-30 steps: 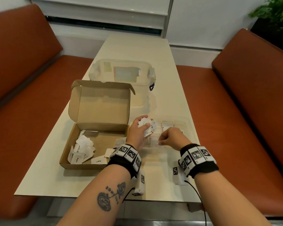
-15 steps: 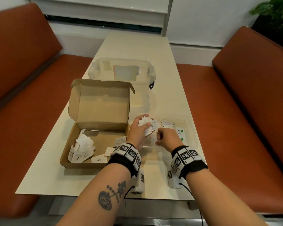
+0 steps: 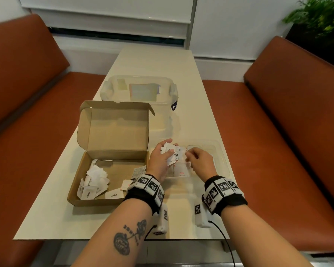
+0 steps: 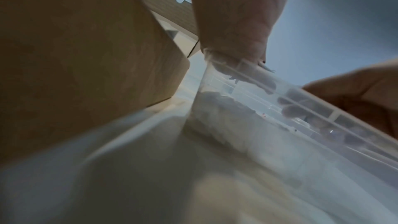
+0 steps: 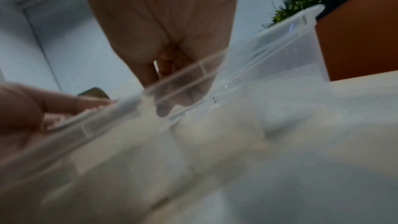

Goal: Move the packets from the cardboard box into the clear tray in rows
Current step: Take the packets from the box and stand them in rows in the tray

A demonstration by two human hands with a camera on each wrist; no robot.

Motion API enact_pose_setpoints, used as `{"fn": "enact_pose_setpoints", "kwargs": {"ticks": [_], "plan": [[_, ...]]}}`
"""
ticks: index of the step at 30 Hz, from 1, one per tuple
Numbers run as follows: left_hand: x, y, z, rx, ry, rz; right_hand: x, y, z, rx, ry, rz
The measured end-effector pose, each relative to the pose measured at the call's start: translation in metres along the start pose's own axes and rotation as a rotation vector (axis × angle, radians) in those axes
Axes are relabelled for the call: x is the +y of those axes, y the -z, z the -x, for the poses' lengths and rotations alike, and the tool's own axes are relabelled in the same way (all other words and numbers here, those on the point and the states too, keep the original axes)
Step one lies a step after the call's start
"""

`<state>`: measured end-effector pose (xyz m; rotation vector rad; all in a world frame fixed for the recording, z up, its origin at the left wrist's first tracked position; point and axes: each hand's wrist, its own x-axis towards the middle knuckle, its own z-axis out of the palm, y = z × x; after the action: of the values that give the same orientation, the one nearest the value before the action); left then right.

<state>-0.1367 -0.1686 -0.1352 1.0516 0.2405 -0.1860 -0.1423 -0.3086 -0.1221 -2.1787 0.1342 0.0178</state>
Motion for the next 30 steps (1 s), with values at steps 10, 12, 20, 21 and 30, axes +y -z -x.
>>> {"fn": "enact_pose_setpoints", "kwargs": {"ticks": [10, 12, 20, 21, 30], "plan": [[0.011, -0.001, 0.010, -0.105, 0.081, 0.032, -0.014, 0.005, 0.002, -0.038, -0.042, -0.345], [0.013, 0.000, 0.012, -0.097, 0.092, 0.016, -0.013, 0.006, 0.001, -0.014, -0.044, -0.387], [0.016, 0.003, 0.019, -0.058, 0.080, -0.074, -0.014, 0.007, 0.003, -0.034, -0.034, -0.418], [0.017, 0.003, 0.019, -0.062, 0.080, -0.090, -0.014, 0.008, 0.003, -0.049, -0.034, -0.404], [0.014, -0.002, 0.015, -0.083, 0.074, -0.145, -0.009, 0.021, -0.002, -0.053, -0.087, -0.390]]}}
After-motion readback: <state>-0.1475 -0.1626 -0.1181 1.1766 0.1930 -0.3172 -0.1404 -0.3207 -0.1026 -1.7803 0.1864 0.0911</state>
